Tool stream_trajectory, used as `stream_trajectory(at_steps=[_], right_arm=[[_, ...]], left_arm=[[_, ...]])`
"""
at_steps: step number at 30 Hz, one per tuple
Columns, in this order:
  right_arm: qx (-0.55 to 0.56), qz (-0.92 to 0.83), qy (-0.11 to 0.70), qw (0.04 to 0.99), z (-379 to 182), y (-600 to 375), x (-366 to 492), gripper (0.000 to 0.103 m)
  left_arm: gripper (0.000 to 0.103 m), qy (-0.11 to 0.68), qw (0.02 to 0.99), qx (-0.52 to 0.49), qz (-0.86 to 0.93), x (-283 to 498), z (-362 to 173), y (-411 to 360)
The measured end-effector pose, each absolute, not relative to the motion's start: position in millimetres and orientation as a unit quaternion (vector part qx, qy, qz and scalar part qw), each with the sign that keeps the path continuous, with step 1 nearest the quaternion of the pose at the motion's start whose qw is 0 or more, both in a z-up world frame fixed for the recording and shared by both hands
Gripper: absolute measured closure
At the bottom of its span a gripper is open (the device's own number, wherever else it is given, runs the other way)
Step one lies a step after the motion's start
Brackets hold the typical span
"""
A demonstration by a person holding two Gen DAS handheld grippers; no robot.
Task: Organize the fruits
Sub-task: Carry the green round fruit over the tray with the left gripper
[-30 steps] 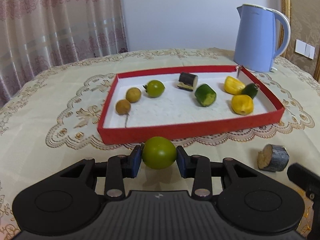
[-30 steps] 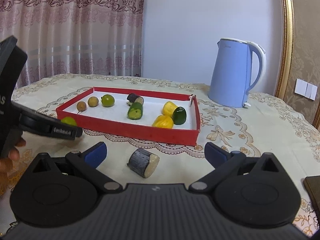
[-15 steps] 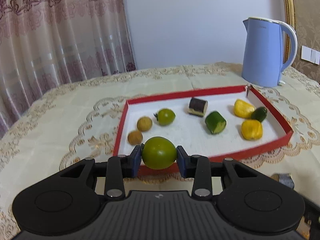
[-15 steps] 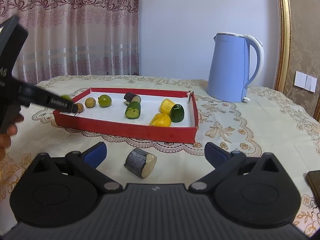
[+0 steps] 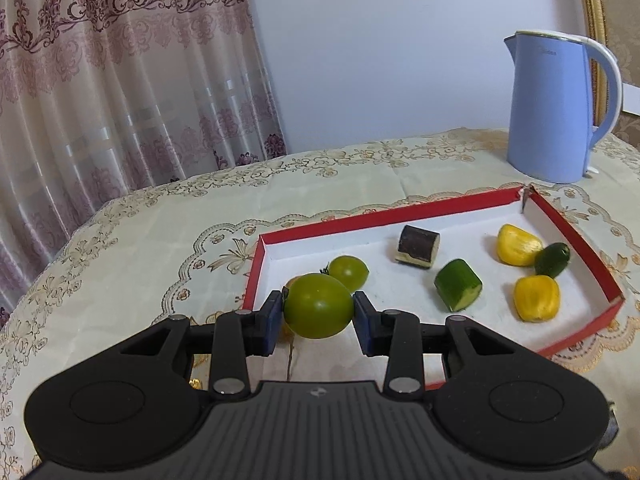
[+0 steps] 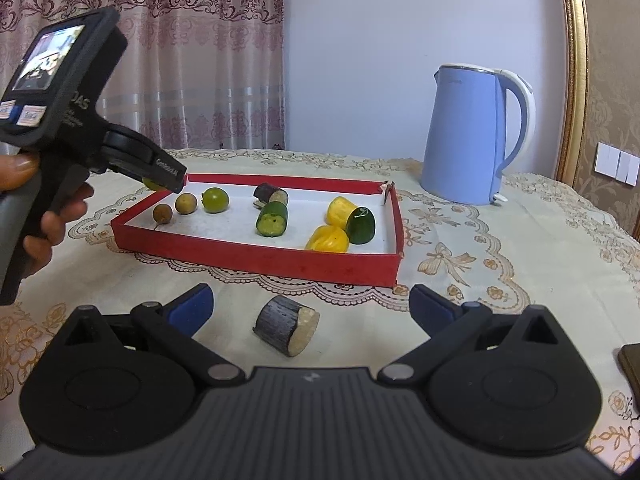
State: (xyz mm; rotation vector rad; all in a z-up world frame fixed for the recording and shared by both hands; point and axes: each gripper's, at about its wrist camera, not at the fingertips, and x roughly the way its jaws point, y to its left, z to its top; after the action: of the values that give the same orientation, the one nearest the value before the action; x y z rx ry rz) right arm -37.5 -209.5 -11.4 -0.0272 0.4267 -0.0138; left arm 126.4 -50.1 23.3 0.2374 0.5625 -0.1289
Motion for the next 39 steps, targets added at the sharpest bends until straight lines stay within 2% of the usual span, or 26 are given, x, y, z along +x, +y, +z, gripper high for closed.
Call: stream_trajectory(at_steps=[39], right_arm=[[-0.012, -0.005, 0.223, 0.975, -14.0, -212.1, -33.8, 0.0]], left_arm=[[0.066, 0.312, 0.941, 0.127, -0.046, 199.2, 0.0, -80.6]])
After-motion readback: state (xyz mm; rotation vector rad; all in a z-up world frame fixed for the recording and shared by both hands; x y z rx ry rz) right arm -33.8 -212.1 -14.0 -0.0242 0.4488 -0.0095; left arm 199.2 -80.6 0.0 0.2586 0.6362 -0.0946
